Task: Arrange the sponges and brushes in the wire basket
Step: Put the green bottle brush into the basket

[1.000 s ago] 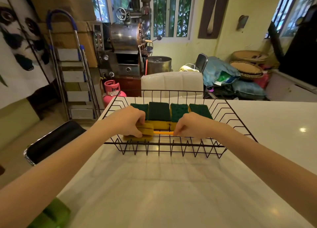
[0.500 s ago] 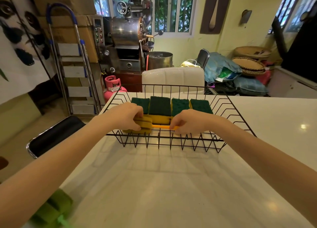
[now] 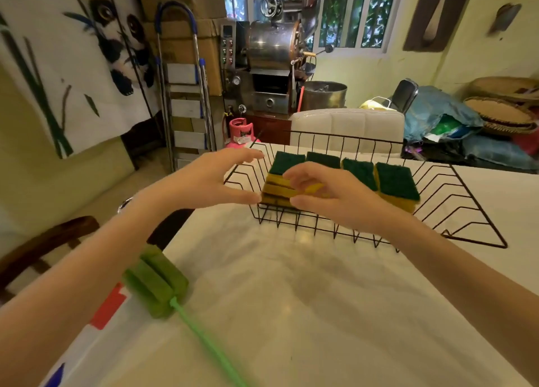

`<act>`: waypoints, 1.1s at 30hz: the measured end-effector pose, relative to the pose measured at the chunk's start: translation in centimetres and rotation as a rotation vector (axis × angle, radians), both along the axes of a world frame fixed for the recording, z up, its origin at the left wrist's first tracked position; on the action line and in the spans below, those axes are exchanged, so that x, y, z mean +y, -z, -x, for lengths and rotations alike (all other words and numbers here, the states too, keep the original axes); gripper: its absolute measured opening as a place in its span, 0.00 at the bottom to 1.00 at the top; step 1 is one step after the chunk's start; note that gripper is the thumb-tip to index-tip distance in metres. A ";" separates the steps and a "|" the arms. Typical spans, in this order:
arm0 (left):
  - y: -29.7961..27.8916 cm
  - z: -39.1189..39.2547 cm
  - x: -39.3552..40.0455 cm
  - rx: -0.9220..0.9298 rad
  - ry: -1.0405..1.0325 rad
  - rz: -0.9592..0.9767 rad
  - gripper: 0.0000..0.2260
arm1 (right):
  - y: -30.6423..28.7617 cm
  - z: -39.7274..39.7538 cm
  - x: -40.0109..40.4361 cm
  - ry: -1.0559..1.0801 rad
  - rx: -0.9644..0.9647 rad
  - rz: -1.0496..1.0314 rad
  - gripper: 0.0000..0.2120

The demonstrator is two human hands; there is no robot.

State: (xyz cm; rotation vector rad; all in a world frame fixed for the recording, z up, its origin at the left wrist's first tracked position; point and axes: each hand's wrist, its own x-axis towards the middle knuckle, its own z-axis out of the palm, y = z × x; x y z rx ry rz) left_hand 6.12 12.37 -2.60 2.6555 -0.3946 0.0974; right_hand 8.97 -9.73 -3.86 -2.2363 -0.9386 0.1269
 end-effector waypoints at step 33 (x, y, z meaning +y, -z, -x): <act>4.2 10.2 6.4 0.099 -0.111 0.102 0.29 | 4.8 10.1 5.0 -0.178 -0.006 0.229 0.17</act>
